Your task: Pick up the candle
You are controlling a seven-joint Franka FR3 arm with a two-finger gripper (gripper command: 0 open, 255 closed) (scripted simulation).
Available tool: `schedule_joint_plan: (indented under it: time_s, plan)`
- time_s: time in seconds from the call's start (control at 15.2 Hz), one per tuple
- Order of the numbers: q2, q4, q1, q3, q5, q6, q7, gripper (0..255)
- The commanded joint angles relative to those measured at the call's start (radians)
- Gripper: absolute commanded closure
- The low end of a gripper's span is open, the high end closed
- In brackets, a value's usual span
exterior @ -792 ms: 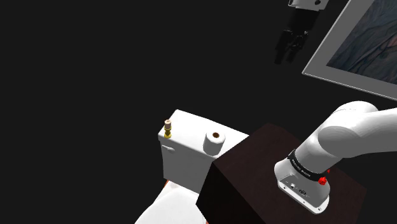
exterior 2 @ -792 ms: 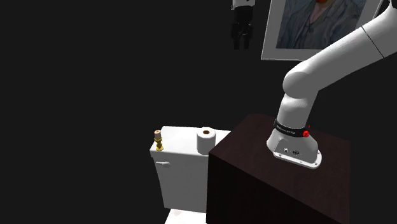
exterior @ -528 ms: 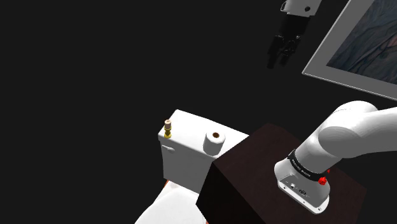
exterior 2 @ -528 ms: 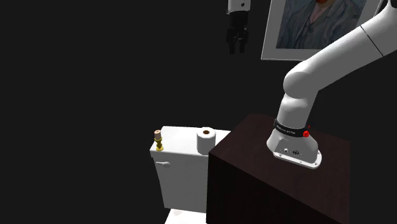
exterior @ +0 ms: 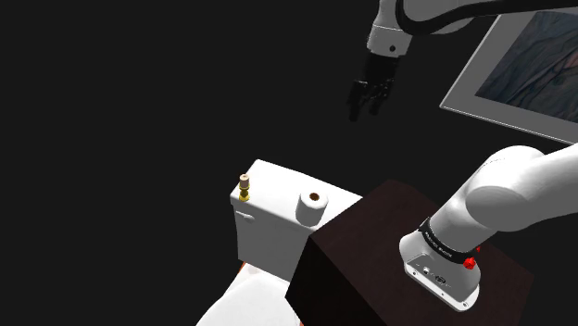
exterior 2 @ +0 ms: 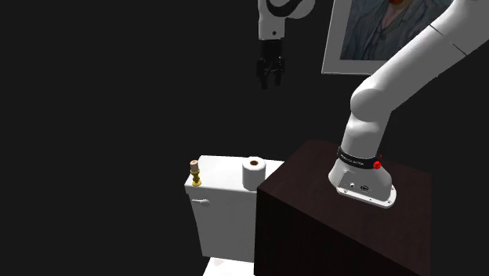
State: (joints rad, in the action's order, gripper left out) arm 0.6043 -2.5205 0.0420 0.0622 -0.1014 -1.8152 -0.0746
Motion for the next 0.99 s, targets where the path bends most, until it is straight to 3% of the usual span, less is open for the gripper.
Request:
schedule_joint_plan:
  time_s: [0.0, 0.53, 0.92]
  plan:
    - [-0.052, -0.007, 0.014, 0.03, -0.014, -0.067, -0.029, 0]
    - [-0.321, 0.026, 0.046, 0.132, -0.023, -0.319, -0.133, 0]
    - [-0.556, 0.111, 0.063, 0.192, 0.032, -0.473, -0.236, 0]
